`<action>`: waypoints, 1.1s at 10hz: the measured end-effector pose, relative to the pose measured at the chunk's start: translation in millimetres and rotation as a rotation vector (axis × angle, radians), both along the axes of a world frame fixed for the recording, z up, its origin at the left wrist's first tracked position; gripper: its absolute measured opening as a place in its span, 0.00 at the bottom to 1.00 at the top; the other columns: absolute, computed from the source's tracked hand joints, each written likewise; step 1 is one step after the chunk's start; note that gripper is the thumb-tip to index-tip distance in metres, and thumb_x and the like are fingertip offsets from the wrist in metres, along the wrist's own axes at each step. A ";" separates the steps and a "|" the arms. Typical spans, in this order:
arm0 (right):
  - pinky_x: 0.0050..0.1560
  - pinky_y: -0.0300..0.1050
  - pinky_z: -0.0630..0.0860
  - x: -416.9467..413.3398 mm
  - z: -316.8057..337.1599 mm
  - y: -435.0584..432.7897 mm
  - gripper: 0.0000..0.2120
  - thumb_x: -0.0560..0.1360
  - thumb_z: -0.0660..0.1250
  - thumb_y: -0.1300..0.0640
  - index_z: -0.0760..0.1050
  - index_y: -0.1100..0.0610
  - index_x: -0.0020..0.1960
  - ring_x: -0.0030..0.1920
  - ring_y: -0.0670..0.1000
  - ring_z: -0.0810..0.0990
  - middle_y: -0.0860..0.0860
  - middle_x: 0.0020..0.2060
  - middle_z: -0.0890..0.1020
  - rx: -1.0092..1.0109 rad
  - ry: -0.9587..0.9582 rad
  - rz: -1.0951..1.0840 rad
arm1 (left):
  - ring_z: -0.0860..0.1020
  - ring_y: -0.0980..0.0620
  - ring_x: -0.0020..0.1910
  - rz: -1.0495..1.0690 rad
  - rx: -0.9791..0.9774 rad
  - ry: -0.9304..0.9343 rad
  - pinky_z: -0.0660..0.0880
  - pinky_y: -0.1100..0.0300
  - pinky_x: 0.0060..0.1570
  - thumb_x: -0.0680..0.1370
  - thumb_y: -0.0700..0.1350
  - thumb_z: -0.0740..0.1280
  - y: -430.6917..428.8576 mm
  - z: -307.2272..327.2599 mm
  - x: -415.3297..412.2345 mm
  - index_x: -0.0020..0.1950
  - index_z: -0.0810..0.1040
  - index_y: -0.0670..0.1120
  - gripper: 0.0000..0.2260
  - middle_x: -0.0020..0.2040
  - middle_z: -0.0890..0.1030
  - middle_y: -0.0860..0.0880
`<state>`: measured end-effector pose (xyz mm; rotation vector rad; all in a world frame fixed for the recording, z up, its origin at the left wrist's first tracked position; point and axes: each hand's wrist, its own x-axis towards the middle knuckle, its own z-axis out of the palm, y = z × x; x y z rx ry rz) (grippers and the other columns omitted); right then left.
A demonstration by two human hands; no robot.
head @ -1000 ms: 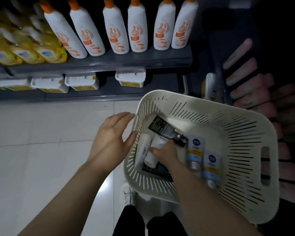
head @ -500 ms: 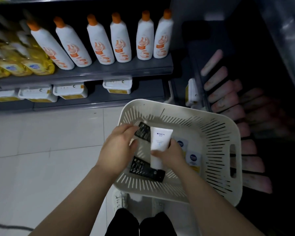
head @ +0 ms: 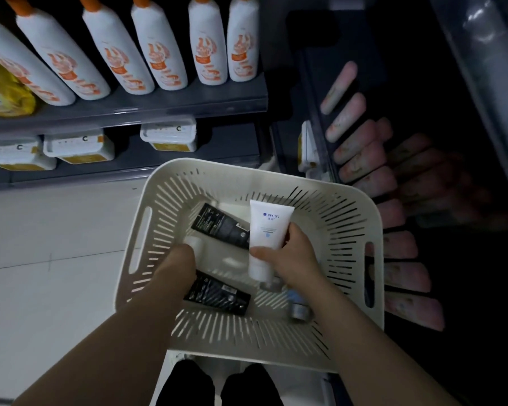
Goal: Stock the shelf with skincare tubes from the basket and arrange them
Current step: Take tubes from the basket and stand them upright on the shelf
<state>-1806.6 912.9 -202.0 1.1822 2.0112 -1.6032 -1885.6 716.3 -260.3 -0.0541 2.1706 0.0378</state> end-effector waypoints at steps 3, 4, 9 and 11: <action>0.52 0.53 0.79 -1.1 16.2 17.9 0.29 0.61 0.80 0.59 0.71 0.52 0.57 0.52 0.50 0.79 0.48 0.54 0.80 -0.005 0.058 -0.010 | 0.79 0.43 0.53 -0.248 0.077 0.275 0.72 0.54 0.47 0.77 0.47 0.64 16.8 30.1 8.8 0.58 0.69 0.44 0.12 0.54 0.79 0.43; 0.50 0.52 0.80 -2.2 39.9 22.4 0.29 0.61 0.80 0.60 0.71 0.53 0.58 0.51 0.49 0.80 0.48 0.52 0.81 0.009 0.087 -0.029 | 0.79 0.45 0.50 -0.198 0.105 0.310 0.74 0.56 0.48 0.74 0.49 0.67 30.5 79.9 2.8 0.59 0.72 0.47 0.15 0.52 0.81 0.46; 0.48 0.37 0.78 34.6 247.3 34.5 0.43 0.63 0.78 0.63 0.62 0.50 0.72 0.54 0.42 0.79 0.44 0.57 0.80 0.169 0.452 -0.171 | 0.76 0.57 0.40 -0.073 0.832 0.473 0.69 0.61 0.36 0.72 0.50 0.72 54.2 331.2 -17.8 0.52 0.77 0.52 0.11 0.47 0.77 0.59; 0.38 0.33 0.76 100.4 348.5 10.4 0.26 0.65 0.77 0.63 0.70 0.44 0.55 0.48 0.40 0.81 0.42 0.49 0.82 0.342 0.580 -0.340 | 0.76 0.58 0.40 -0.339 1.049 0.554 0.69 0.66 0.35 0.72 0.44 0.72 58.0 425.3 10.5 0.48 0.74 0.53 0.10 0.42 0.77 0.58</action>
